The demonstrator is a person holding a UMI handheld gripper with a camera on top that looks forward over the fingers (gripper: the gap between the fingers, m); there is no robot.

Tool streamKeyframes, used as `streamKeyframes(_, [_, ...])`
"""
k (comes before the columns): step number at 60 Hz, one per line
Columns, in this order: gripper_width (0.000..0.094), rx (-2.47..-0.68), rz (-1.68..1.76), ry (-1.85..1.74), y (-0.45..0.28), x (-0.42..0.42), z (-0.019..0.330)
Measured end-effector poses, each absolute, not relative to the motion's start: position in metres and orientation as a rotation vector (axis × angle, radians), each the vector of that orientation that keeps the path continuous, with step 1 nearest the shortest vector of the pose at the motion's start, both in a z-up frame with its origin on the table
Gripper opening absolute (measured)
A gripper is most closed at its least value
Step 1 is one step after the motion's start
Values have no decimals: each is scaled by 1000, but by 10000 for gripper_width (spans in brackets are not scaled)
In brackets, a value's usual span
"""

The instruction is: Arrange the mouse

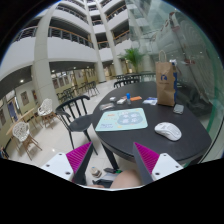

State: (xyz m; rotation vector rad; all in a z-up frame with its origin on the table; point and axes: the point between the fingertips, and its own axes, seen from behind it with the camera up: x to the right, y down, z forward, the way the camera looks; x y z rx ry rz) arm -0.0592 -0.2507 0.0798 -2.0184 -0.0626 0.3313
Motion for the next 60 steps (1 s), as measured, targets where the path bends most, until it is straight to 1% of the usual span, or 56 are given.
streamKeyframes(7, [839,-2021,260,-26,-242,-26,70])
streamKeyframes(9, [838,-2022,221,-17,-232,5,62])
streamKeyframes(14, [839,-2030,103,8,-224,47,49])
streamKeyframes(18, [837,-2037,25,36,-209,93,32])
streamKeyframes(24, [839,-2076,-55,64,-200,133,13])
streamKeyframes(25, [840,-2082,-51,58,-190,143,5])
streamKeyframes(34, [844,-2125,-23,15,-151,163,-14])
streamKeyframes(36, [838,-2121,-35,17,-138,168,-13])
streamKeyframes(38, [860,-2124,-25,9,-129,169,-13])
streamKeyframes(40, [849,-2135,-22,13,-121,172,-14])
streamKeyframes(46, [855,-2159,-30,24,-94,185,-14])
streamKeyframes(49, [827,-2168,-43,25,-81,192,-17])
streamKeyframes(50, [818,-2200,-39,35,-84,191,-18])
streamKeyframes(51, [782,-2188,-31,35,-80,190,-12])
streamKeyframes(52, [689,-2184,-24,28,-77,189,-8])
streamKeyframes(54, [536,-2177,-20,22,-72,189,-3])
streamKeyframes(57, [526,-2191,-18,61,-67,191,-7])
streamKeyframes(60, [463,-2184,-55,48,-68,192,-4])
